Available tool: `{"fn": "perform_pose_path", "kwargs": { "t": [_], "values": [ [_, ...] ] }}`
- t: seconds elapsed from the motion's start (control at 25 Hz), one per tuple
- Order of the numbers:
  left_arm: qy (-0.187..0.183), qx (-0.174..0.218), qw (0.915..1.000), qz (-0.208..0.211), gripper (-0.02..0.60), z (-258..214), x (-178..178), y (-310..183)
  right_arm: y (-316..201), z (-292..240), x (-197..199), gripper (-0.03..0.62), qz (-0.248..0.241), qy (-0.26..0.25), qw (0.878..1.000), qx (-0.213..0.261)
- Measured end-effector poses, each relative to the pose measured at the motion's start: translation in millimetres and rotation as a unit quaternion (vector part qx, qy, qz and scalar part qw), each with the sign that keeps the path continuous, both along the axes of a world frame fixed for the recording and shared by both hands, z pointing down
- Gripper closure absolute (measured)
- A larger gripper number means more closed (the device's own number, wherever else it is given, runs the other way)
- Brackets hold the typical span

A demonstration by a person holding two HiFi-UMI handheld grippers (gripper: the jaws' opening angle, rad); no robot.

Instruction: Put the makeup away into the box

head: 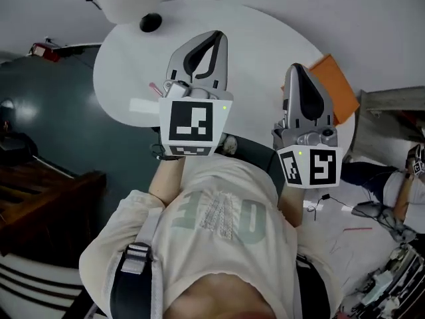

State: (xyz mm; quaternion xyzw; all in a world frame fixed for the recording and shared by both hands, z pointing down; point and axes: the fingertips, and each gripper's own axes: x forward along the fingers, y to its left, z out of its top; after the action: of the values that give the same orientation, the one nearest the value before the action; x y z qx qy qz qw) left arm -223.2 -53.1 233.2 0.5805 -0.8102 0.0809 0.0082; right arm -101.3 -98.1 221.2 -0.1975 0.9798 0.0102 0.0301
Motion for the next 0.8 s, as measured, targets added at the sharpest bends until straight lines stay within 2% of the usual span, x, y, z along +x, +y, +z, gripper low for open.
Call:
{"fn": "perform_pose_path", "kwargs": {
  "t": [0.24, 0.44, 0.56, 0.64, 0.68, 0.8],
  "values": [
    [0.028, -0.006, 0.9924, -0.12, 0.574, 12, -47, 63, 41, 2, -60, 0.589, -0.119, 0.001, 0.993, -0.005],
    [0.048, -0.012, 0.9824, -0.18, 0.574, 22, -67, 104, 70, 3, -82, 0.589, -0.166, 0.001, 0.986, -0.009],
    [0.091, -0.031, 0.9696, -0.225, 0.569, 58, -92, 127, 80, 9, -90, 0.589, -0.18, 0.011, 0.983, -0.013],
    [0.135, -0.051, 0.9583, -0.247, 0.52, 96, -104, 143, 86, 15, -94, 0.589, -0.187, 0.022, 0.982, -0.015],
    [0.158, -0.064, 0.9515, -0.257, 0.491, 117, -109, 150, 88, 18, -95, 0.589, -0.189, 0.027, 0.982, -0.016],
    [0.215, -0.114, 0.9279, -0.282, 0.477, 185, -121, 168, 92, 24, -100, 0.589, -0.19, 0.039, 0.981, -0.02]
  ]
}}
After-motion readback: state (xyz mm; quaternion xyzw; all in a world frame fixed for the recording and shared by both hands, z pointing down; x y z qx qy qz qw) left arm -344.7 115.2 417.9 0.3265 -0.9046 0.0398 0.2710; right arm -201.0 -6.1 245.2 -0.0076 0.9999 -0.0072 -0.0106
